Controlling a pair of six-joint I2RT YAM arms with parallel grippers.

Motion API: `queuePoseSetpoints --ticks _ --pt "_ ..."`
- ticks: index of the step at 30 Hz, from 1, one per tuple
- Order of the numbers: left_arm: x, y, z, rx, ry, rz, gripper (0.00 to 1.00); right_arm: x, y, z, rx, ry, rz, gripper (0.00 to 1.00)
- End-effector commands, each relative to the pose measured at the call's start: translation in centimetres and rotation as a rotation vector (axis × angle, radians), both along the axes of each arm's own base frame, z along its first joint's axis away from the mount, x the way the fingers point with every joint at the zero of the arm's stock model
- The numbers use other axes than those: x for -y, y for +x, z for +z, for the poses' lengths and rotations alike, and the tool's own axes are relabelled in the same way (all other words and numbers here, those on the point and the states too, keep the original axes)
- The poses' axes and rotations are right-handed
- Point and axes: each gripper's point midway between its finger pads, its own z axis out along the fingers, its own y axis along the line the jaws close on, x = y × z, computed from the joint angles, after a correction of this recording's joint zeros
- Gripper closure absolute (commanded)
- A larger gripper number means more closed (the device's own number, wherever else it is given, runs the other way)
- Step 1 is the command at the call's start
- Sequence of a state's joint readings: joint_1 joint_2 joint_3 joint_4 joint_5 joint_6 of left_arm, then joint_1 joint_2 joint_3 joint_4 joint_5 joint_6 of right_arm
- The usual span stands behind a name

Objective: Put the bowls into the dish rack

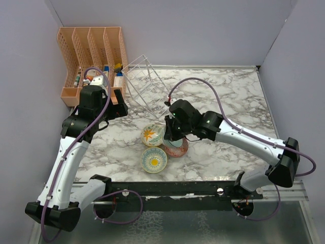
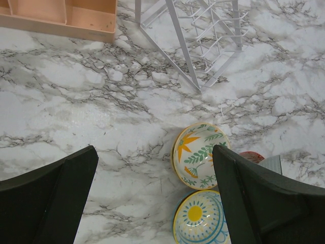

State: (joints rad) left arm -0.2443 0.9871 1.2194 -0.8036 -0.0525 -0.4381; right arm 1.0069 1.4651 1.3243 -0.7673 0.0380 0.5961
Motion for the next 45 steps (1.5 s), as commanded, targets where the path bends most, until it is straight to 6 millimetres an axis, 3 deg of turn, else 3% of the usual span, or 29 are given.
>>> queuePoseSetpoints --ticks 1,6,10,16,22,26,31,45 --pt "0.0 0.0 1.5 0.032 0.001 -0.008 0.01 -2.6 2.9 7.4 0.127 0.282 0.019 0.99" --pt "-0.1 0.2 2.4 0.05 0.007 -0.006 0.01 -2.3 8.2 12.0 0.209 0.487 -0.029 0.99" --pt "0.0 0.4 3.1 0.064 0.005 -0.004 0.01 -1.7 12.3 14.3 0.256 0.669 -0.096 0.99" --pt "-0.1 0.6 3.1 0.064 0.018 -0.004 0.01 -1.1 16.9 15.2 0.259 0.931 -0.234 0.99" --pt "-0.4 0.7 2.4 0.052 0.039 0.0 0.01 -1.0 19.7 15.8 0.346 1.133 -0.299 0.99" --pt "-0.4 0.8 1.9 0.04 0.052 -0.005 0.01 -0.5 21.2 15.1 0.377 1.244 -0.369 0.99" --pt "-0.1 0.7 1.0 0.017 0.061 -0.017 0.01 -1.0 22.9 12.3 0.325 1.323 -0.423 0.99" --pt "0.3 0.6 -0.2 -0.008 0.084 -0.04 0.01 0.2 24.5 7.6 0.267 1.392 -0.578 0.99"
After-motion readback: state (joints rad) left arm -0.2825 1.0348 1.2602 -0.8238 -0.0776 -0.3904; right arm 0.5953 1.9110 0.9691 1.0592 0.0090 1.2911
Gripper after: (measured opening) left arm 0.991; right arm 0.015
